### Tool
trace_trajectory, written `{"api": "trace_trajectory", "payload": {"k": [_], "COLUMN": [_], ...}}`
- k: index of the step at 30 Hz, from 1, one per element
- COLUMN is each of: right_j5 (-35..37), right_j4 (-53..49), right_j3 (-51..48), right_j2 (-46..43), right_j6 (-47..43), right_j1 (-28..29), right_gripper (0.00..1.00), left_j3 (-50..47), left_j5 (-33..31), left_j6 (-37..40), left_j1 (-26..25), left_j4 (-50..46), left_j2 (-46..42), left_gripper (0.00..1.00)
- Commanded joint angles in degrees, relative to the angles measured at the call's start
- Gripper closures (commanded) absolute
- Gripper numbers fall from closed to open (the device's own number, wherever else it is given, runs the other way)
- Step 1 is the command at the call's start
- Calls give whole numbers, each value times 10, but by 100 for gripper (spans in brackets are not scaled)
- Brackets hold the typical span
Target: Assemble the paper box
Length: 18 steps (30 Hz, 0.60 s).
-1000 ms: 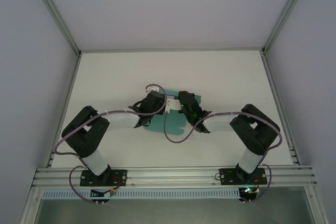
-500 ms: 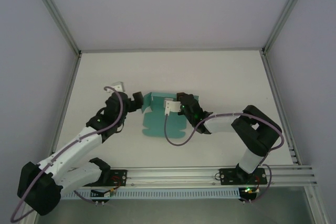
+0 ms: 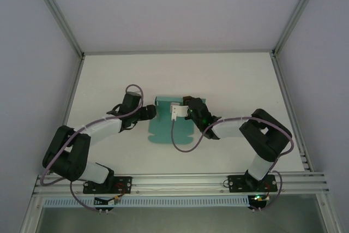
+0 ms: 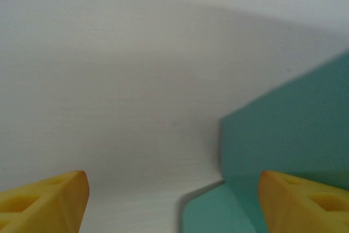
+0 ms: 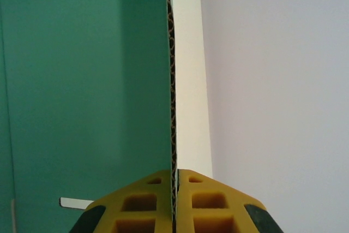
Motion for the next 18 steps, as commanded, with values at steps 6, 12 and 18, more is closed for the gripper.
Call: {"api": "trace_trajectory", "payload": {"k": [6, 12, 18], "right_j5": [38, 77, 68], "right_j4": [131, 199, 121], "right_j3": [-75, -106, -99], "right_j2": [69, 105, 80], "right_j6": [-143, -168, -129], "right_j1": [31, 66, 68], "right_gripper": [100, 100, 100], "left_j3": [-37, -61, -80], "left_j5": [43, 59, 41], "left_j6": [26, 44, 95], "left_j1": [-30, -44, -75], "left_j4": [114, 166, 267], "left_j2": [25, 38, 69], "left_gripper": [29, 37, 40]}}
